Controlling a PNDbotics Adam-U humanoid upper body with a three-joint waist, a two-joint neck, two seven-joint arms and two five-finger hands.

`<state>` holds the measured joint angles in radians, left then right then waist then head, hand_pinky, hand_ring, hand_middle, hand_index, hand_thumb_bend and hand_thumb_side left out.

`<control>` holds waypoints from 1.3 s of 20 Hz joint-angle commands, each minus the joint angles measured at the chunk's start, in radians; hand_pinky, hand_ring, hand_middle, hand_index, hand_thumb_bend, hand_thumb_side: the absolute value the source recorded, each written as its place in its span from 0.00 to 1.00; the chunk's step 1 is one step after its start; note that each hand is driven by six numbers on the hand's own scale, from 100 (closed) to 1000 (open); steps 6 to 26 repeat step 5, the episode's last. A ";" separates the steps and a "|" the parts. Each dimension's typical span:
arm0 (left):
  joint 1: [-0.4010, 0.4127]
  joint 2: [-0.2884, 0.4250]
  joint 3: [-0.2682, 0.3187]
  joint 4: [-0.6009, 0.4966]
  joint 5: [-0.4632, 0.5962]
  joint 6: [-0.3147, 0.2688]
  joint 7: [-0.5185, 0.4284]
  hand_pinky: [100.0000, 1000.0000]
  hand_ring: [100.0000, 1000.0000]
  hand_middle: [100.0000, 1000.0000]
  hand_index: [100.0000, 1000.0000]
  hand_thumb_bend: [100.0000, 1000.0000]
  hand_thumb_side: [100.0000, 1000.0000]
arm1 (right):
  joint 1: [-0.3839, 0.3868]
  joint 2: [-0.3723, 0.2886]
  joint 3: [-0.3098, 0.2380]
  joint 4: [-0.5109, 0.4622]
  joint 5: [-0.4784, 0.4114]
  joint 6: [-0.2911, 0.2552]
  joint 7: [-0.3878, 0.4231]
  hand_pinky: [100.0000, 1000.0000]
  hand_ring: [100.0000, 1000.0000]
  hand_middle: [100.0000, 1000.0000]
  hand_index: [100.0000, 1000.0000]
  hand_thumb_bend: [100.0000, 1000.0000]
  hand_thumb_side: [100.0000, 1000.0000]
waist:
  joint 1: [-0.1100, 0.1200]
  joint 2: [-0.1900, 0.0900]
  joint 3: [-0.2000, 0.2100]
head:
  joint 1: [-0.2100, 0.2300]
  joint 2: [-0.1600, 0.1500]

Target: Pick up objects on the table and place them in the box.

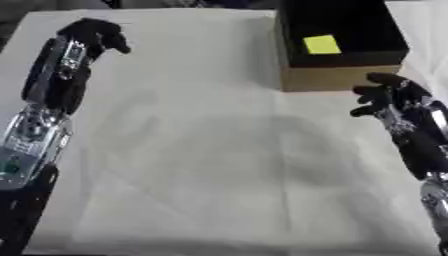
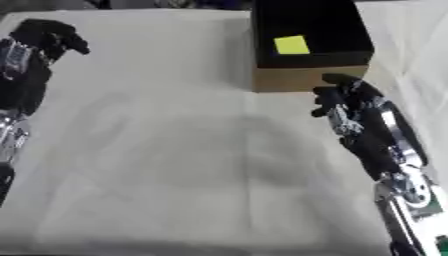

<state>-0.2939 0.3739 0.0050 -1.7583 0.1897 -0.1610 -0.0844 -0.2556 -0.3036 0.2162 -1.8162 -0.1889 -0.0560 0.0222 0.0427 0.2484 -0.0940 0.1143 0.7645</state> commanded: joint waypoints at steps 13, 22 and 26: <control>0.034 -0.028 0.027 -0.028 -0.015 0.019 -0.007 0.78 0.55 0.51 0.64 0.26 0.84 | -0.010 0.000 -0.011 -0.014 0.007 -0.002 -0.007 0.58 0.80 0.49 0.78 0.05 0.36 | -0.005 -0.010 -0.004 | -0.007 0.005; 0.034 -0.028 0.027 -0.028 -0.015 0.019 -0.007 0.78 0.55 0.51 0.64 0.26 0.84 | -0.010 0.000 -0.011 -0.014 0.007 -0.002 -0.007 0.58 0.80 0.49 0.78 0.05 0.36 | -0.005 -0.010 -0.004 | -0.007 0.005; 0.034 -0.028 0.027 -0.028 -0.015 0.019 -0.007 0.78 0.55 0.51 0.64 0.26 0.84 | -0.010 0.000 -0.011 -0.014 0.007 -0.002 -0.007 0.58 0.80 0.49 0.78 0.05 0.36 | -0.005 -0.010 -0.004 | -0.007 0.005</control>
